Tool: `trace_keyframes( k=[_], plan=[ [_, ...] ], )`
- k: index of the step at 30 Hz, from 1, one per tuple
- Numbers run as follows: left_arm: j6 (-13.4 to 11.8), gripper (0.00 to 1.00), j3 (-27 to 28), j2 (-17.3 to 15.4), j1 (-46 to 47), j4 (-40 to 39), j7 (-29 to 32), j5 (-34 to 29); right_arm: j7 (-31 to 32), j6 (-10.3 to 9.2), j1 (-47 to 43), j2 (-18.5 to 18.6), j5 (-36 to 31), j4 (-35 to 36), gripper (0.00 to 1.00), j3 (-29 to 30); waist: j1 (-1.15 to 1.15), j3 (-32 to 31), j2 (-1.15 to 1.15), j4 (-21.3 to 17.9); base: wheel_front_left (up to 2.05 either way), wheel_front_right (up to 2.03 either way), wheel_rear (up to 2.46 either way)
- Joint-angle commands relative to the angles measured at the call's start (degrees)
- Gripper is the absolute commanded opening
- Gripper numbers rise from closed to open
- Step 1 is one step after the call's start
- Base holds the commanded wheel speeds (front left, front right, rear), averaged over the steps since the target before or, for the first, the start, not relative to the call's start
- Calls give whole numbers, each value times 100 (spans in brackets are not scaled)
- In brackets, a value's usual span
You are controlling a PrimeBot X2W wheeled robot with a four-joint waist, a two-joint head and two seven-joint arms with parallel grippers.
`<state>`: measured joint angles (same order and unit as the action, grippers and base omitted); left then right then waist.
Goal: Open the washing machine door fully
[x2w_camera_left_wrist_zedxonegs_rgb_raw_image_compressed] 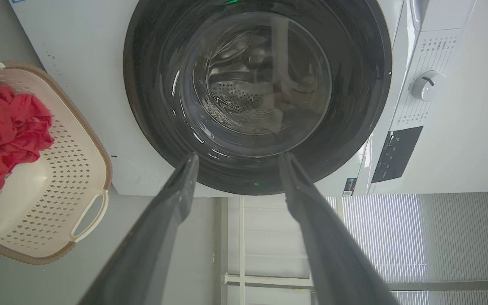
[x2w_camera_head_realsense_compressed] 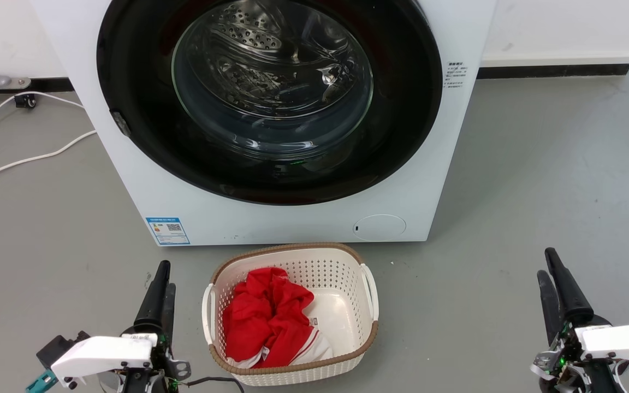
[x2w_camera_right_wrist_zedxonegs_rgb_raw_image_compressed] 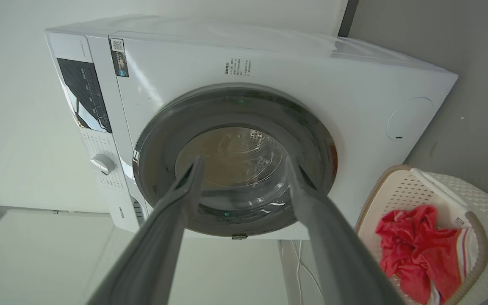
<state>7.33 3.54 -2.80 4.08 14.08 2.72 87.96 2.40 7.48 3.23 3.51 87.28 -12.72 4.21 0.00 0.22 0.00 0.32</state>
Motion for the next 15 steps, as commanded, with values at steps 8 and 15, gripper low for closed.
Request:
trace_keyframes(
  k=[8,15],
  plan=[
    [8,100,-120,-20,182,-360,-241,-1133,-232,1,-2,16,-1493,476,100,-93,0,0,0,23,0,0,0],
    [10,100,-226,-20,206,-463,-404,-1964,-392,1,-64,-6,-2482,686,100,-113,0,-1,0,29,0,0,0]
  ],
)
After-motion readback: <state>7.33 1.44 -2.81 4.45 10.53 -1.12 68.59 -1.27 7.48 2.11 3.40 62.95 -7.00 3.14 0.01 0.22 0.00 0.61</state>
